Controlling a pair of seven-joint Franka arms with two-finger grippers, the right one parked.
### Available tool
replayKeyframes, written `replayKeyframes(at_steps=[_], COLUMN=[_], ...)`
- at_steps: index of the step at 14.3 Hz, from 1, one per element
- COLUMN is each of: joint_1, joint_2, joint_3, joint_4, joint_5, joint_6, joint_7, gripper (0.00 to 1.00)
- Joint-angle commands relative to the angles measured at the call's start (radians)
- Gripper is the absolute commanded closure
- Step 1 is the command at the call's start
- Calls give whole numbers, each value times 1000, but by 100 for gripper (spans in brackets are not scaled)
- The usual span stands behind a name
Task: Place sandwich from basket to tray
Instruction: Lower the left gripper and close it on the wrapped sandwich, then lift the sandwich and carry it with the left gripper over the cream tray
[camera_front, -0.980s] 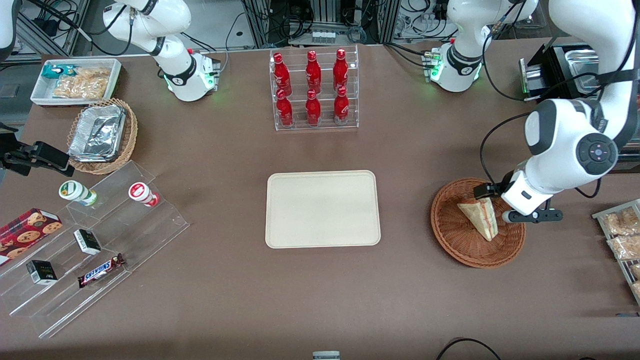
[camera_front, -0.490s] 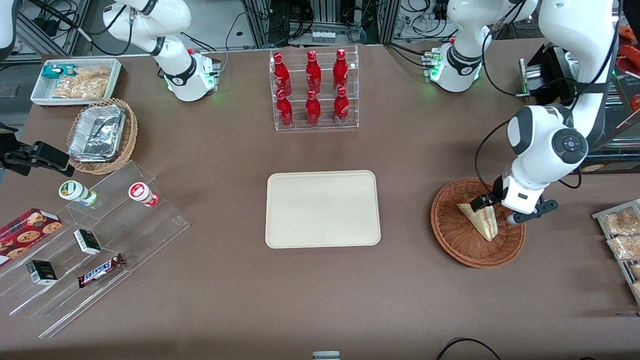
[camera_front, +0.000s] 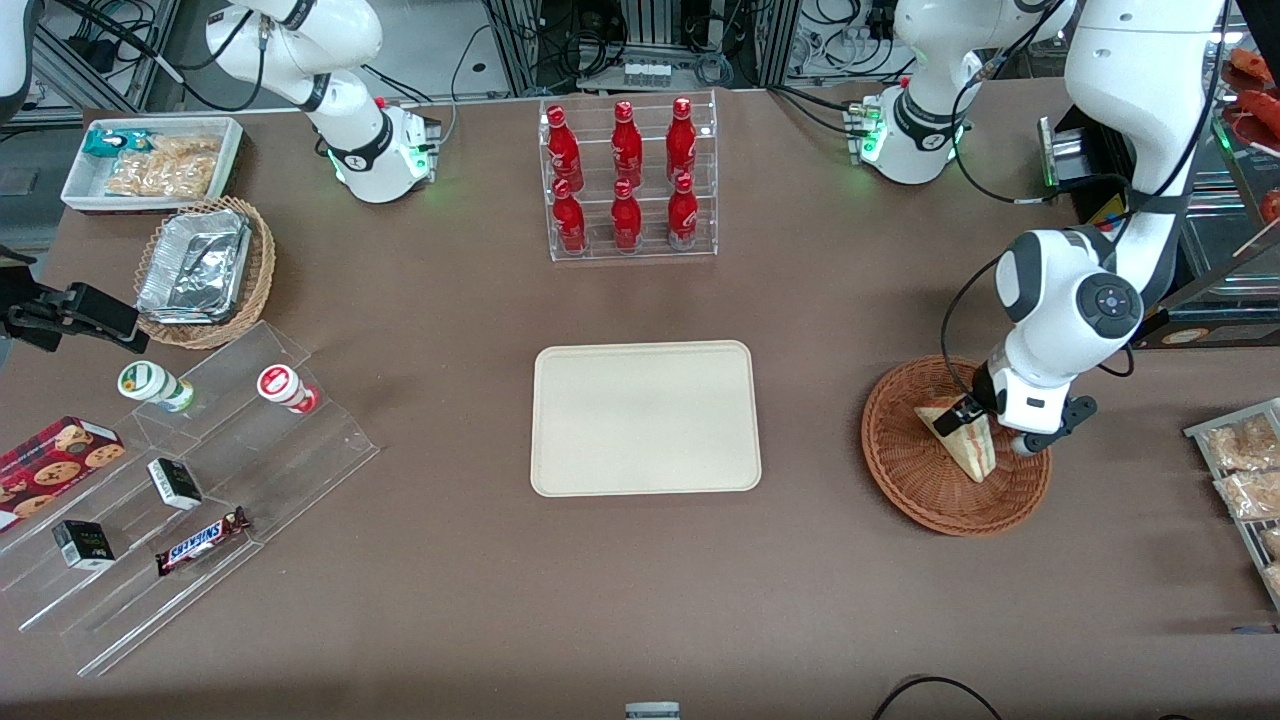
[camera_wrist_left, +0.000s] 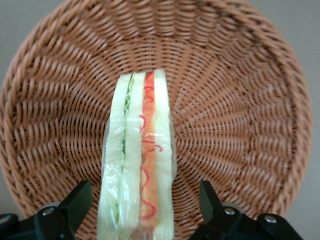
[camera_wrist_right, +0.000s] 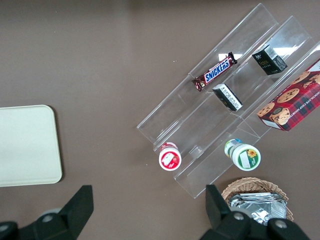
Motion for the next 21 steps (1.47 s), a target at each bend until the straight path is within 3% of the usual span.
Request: replayKeyframes(at_steps=[1,2,4,7,11,21], joint_1=[1,1,1,-32,-169,-574], joint_2=[6,2,-7,-14,56,336], joint_3=[-2,-2,-2,-8,-11,-11], joint_4=[2,5,28,152,420,736], joint_5=[3,7,12,21,53,40], joint_6=[6,3,-31,-216,-526,-571], joint_7=[-35,-34,-32,-21,23,-219], gripper=[73,87,94,94,90,87])
